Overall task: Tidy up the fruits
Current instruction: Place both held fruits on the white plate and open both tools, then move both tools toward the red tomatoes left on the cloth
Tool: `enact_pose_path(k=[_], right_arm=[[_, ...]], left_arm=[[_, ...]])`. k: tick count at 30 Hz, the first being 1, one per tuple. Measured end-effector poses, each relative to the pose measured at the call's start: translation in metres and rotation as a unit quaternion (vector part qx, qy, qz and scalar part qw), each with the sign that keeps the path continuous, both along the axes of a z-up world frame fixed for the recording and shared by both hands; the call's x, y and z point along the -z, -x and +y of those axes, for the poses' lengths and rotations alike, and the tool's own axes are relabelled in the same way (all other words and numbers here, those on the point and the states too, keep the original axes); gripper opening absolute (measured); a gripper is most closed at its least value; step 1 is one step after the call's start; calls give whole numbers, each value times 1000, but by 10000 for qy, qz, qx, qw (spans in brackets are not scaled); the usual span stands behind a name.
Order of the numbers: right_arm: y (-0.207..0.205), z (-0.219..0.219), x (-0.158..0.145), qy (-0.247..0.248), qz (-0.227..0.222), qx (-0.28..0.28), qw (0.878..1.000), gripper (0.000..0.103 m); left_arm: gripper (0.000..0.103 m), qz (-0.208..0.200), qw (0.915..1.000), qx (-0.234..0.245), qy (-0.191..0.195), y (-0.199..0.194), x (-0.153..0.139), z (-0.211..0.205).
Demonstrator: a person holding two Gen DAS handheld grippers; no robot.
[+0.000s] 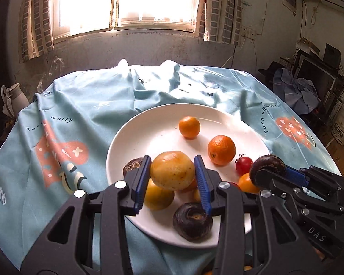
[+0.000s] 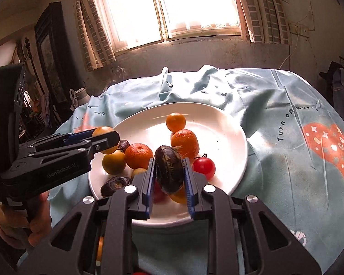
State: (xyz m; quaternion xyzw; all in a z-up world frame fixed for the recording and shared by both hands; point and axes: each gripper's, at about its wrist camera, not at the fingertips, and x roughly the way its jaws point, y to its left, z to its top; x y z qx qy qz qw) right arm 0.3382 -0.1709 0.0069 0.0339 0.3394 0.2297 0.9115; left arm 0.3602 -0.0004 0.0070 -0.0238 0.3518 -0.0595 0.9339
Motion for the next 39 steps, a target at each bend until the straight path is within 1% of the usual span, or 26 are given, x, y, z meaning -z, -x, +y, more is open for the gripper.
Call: enact_pose_path(k=[3,5,6,7,8,9,10,11,12,15,16,18,20,23,26,27,29,31,33,36,39], right_arm=[[-13,2,3,38,11,-66,10000,24],[-16,2,2,46,-24,-79,10000,24],[-15,2,2,63,-49,-81,9999,24],[-13,2,1,75,-48,-97,9999,24],[-11,2,0,88,-18,-139,9999,27],[-9,2,-1,98,25,-182,9998,33],[-5,1,-3,76,36,-189,9998,49],[0,-1,-5,15,-19,-173,9998,54],[6,-2,-8,-27,-105,-175,9998,54],[28,-4,-16,129,-244,-202,9994,54],[36,-7,-17,110,-251,-221,9994,54],[52,-13,-15,58,-207,-305,9993,54],[67,-17,-10,126,-143,-366,9991,54],[85,-18,7,358,61,-519,9980,54],[98,-9,21,682,318,-828,9937,54],[102,-5,24,818,323,-915,9919,54],[110,0,25,1056,194,-1007,9891,54],[114,3,26,1157,181,-1139,9866,54],[115,6,29,1251,255,-1232,9841,54],[118,10,36,1546,261,-1324,9787,54],[121,14,40,1741,201,-1411,9744,48]], left_arm=[[39,72,9999,-52,-63,-14,8,0],[41,129,9998,-117,-127,-19,12,0],[64,128,9997,-143,-135,-19,13,1],[93,43,9996,-229,-167,-16,10,2],[96,-159,9991,-343,-190,-8,7,4],[96,-320,9985,-396,-192,-1,3,6],[96,-355,9985,-375,-193,5,-1,8],[96,-330,9987,-342,-197,11,-4,9],[96,-308,9988,-326,-200,18,-6,10],[100,-287,9987,-365,-222,46,-10,17],[101,-271,9988,-376,-175,57,-10,21],[101,-241,9988,-425,-30,81,-6,29],[101,-231,9988,-439,45,103,2,35],[101,-182,9984,-533,-56,128,17,40],[101,1,9990,-433,-126,139,25,39],[101,-1,9990,-417,-165,143,26,39],[101,-59,9988,-411,-255,147,26,37],[101,-103,9985,-444,-311,147,25,37],[101,-52,9986,-456,-270,145,26,39],[101,2,9987,-459,-217,143,26,40],[101,-35,9987,-447,-227,145,24,39]])
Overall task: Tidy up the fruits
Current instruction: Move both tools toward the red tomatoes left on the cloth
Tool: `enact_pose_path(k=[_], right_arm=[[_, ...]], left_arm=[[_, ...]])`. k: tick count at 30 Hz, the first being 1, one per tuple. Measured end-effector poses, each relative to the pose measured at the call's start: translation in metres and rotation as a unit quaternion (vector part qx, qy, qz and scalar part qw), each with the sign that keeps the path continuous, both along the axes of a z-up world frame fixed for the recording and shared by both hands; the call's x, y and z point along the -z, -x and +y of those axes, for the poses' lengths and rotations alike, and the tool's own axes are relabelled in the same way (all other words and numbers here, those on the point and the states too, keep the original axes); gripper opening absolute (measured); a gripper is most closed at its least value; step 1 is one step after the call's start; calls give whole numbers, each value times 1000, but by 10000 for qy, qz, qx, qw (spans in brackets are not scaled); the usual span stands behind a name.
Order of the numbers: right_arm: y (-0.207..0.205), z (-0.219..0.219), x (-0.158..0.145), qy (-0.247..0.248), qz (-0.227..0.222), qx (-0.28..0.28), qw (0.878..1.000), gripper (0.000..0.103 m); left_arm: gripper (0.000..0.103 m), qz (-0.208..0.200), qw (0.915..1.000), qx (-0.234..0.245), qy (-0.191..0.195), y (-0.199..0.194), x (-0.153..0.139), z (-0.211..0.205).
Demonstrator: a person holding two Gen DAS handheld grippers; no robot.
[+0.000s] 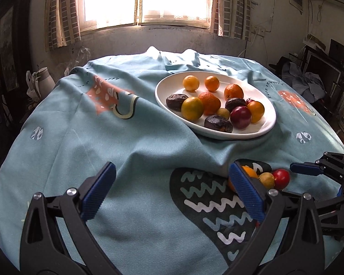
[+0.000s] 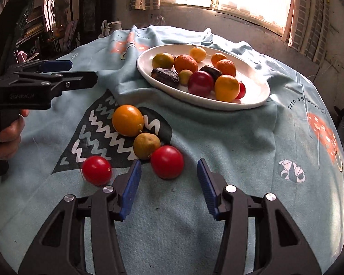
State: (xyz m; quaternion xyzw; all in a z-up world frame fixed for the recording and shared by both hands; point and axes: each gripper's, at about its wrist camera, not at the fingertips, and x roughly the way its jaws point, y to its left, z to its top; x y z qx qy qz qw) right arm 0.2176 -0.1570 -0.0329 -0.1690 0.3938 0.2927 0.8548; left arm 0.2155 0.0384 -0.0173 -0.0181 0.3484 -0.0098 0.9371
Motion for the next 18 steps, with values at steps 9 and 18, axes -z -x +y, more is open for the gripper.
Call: enact_pose_path(k=[9,18], right_arm=[[-5,9,9,194,-10,-38,9998,39],[-7,-1,2,-50,160,137,9998,30]], left_arm=[[101,3,10000,89,15,0,-1,-4],[101,66,9993,353,-70,2,1,-13]])
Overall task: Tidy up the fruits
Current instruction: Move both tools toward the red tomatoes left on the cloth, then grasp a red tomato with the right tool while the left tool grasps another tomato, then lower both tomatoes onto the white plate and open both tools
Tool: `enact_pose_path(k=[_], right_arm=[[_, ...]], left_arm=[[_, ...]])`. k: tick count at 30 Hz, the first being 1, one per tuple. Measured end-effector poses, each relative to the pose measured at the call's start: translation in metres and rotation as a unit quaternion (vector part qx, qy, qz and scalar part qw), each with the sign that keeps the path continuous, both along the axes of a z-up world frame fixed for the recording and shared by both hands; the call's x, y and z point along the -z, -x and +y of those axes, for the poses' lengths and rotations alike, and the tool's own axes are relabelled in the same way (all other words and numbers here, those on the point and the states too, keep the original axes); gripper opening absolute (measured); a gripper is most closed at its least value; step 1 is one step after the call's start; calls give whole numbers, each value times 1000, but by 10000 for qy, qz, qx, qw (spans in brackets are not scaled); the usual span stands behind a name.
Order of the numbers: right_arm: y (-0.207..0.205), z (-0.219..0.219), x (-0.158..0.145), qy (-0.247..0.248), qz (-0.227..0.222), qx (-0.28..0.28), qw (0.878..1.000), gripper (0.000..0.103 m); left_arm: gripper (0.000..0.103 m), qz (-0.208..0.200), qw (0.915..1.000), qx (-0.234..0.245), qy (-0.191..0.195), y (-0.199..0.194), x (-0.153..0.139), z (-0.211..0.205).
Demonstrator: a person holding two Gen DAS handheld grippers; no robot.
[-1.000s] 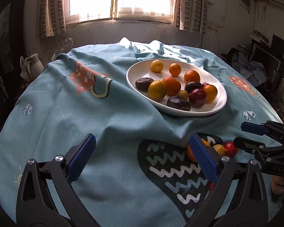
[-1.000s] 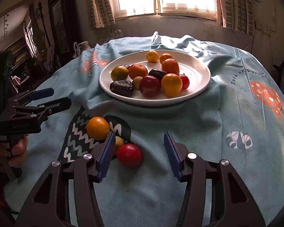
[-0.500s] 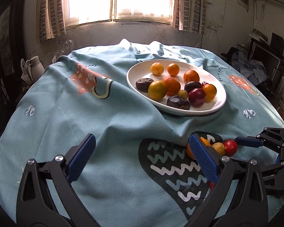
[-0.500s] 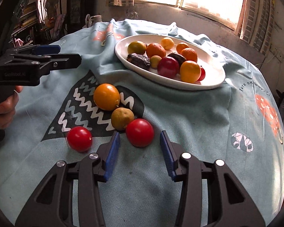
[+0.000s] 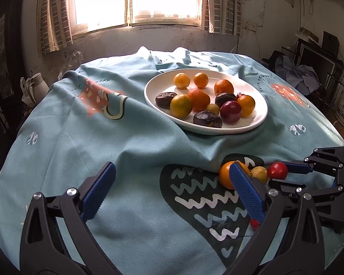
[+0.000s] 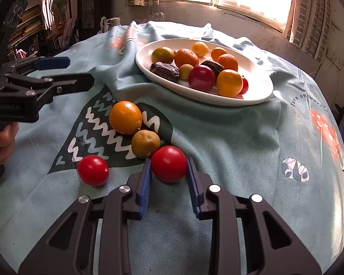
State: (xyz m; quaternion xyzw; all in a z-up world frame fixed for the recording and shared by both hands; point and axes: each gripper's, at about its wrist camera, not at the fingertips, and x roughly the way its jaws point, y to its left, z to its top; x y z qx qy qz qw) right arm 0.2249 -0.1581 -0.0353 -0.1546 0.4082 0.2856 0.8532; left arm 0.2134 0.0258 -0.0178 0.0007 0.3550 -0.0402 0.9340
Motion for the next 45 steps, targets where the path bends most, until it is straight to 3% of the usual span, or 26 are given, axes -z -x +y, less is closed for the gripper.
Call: enact_pose_path(k=[5,8,11,13,25,33,39,45], right_arm=[[-8,-15,-8,-368,121,352,9986,30],[-9,-17,-7,-386,182,431,9982,30],[-9,-17,-6,-355,210,438,9982,30],[-9,-17,-5,-351,220,443,9982,30],[-10,-17,-4,-331,258,465,9980,30],[-10,-17,-4,-325,266,467,9980,30],[-9,-18,-3,-355,273,452,9980,30],[-3,-20,-17,-893,208,264,9954,30]], left_arm=[[100,35,9937,1122,-37,16,2,-31],[90,28,9822,1849,-322,31,7,-59],[73,161,9738,2223,-449,38,15,-72],[62,267,9728,2255,-466,36,19,-74],[37,662,9646,2491,-563,33,39,-83],[29,647,9646,2490,-575,31,41,-83],[29,620,9661,2446,-546,32,38,-81],[28,435,9717,2318,-147,37,22,-70]])
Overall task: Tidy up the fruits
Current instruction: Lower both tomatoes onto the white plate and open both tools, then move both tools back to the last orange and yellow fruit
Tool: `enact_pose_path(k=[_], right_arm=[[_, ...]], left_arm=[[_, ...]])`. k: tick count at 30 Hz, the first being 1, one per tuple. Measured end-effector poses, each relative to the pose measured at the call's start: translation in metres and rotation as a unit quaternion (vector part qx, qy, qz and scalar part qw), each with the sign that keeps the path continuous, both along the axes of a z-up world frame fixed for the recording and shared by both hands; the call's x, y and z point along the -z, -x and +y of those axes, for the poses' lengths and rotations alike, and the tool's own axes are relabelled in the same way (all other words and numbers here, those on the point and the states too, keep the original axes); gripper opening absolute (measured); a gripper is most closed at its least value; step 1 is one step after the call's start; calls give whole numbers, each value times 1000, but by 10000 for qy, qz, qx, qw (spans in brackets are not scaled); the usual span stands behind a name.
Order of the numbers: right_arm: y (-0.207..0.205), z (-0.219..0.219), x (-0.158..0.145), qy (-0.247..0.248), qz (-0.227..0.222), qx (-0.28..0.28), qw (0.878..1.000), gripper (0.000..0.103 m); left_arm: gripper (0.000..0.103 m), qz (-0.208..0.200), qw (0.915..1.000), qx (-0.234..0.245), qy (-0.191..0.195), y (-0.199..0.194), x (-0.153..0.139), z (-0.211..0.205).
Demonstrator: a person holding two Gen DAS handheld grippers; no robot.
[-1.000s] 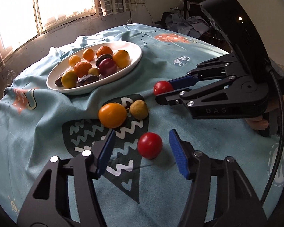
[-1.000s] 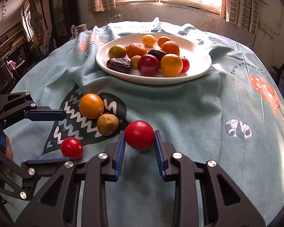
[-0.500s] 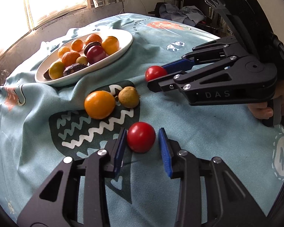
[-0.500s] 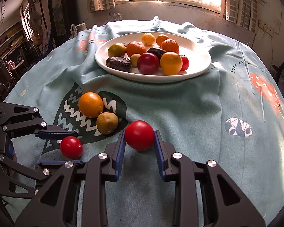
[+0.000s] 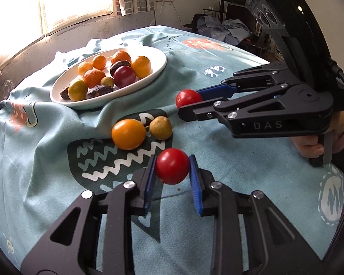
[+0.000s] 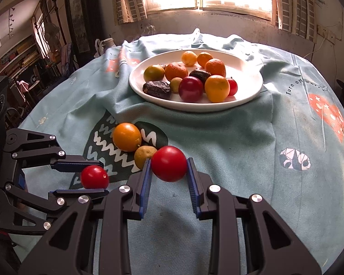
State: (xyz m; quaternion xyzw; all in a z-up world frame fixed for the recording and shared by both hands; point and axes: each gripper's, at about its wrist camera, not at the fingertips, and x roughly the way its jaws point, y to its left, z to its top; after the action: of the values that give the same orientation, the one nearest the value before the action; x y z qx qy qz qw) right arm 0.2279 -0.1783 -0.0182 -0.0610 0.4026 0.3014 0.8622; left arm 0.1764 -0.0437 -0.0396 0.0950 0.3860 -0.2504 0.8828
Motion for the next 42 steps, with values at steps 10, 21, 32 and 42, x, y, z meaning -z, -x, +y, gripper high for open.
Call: enact_pose_path(k=[10,21,32,42], right_arm=[[-35,-8,-30,-762,-490,588,9942,30],[-124,5,-30,-809,-594,1012,9898,30],[-108,2,-39,-826,-640,992,9896,56],[-35,15,-13,-511,-111,462,9976,56]], left_arm=[[28,-413,9940,-969,308,-63,-45,23],[28,-405,9817,-1860,86,-179,-49,35],[96,-872,9603,-2624,-381,-161,-57,47],[101,-391,9574,-2859,42,-69,-23,77]])
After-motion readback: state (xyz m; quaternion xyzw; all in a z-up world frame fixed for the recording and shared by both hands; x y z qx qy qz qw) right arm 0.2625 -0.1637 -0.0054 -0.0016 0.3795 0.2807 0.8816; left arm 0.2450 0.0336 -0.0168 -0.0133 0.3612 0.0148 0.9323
